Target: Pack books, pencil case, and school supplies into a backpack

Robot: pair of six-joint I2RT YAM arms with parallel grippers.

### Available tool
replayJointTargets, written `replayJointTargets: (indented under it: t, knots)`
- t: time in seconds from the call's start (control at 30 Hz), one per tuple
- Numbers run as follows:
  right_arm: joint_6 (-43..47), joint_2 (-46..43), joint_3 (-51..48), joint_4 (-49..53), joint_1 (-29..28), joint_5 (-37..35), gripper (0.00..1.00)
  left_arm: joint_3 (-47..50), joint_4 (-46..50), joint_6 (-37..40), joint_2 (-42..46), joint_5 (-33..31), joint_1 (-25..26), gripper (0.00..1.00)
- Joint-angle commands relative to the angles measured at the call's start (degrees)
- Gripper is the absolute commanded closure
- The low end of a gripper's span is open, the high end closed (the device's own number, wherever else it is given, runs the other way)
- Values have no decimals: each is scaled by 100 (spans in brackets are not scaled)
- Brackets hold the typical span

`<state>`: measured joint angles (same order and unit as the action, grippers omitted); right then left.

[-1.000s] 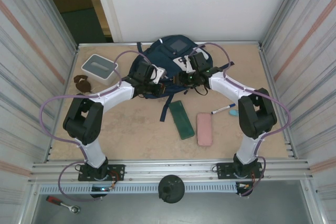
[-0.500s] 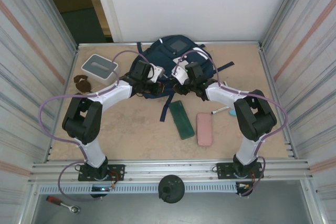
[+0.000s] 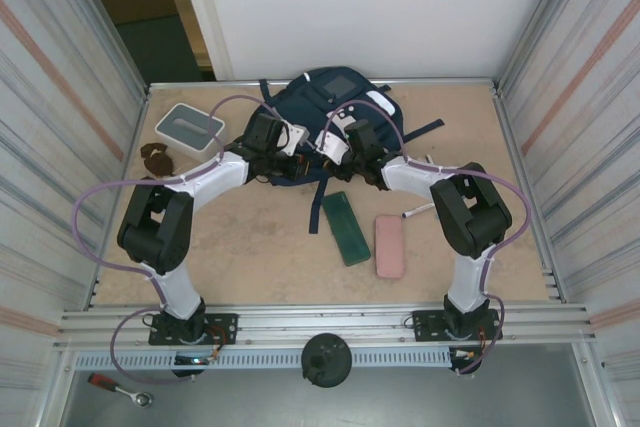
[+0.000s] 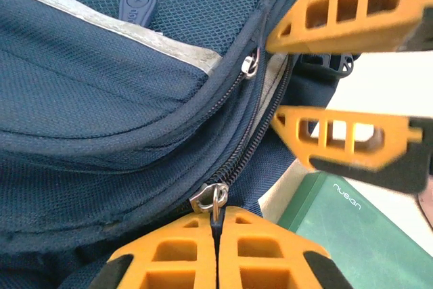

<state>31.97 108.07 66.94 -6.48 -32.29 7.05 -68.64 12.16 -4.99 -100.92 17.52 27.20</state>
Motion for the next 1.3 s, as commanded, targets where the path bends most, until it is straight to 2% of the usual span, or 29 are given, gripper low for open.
replayJointTargets:
  t: [0.0, 0.1, 0.23, 0.53, 0.63, 0.8, 0.97, 1.1, 1.27]
  knots:
    - [147, 95, 47, -152, -77, -36, 79, -83, -83, -1, 189, 96, -9, 100]
    - [161, -6, -86, -136, -16, -199, 90, -62, 2, -18, 247, -160, -48, 100]
    - [117, -218, -311, -129, 145, -319, 99, -92, 273, 29, 326, -799, -92, 100]
    - [414, -370, -550, -4, 420, -581, 100, -84, 637, 31, 402, -1642, -328, 100]
    - [529, -383, -542, 37, 498, -638, 100, -67, 647, 19, 430, -1584, -347, 100]
    - [652, -442, -524, 94, 639, -755, 100, -92, 616, -101, 433, -1125, -322, 100]
    - [639, -608, -555, 235, 865, -801, 100, -132, 604, -139, 442, -929, -158, 100]
    - [504, -820, -628, 407, 986, -810, 100, -180, 500, -190, 420, -541, 10, 100]
    - [-111, -1418, -875, 577, 799, -233, 86, -178, 350, -214, 400, -168, 23, 100]
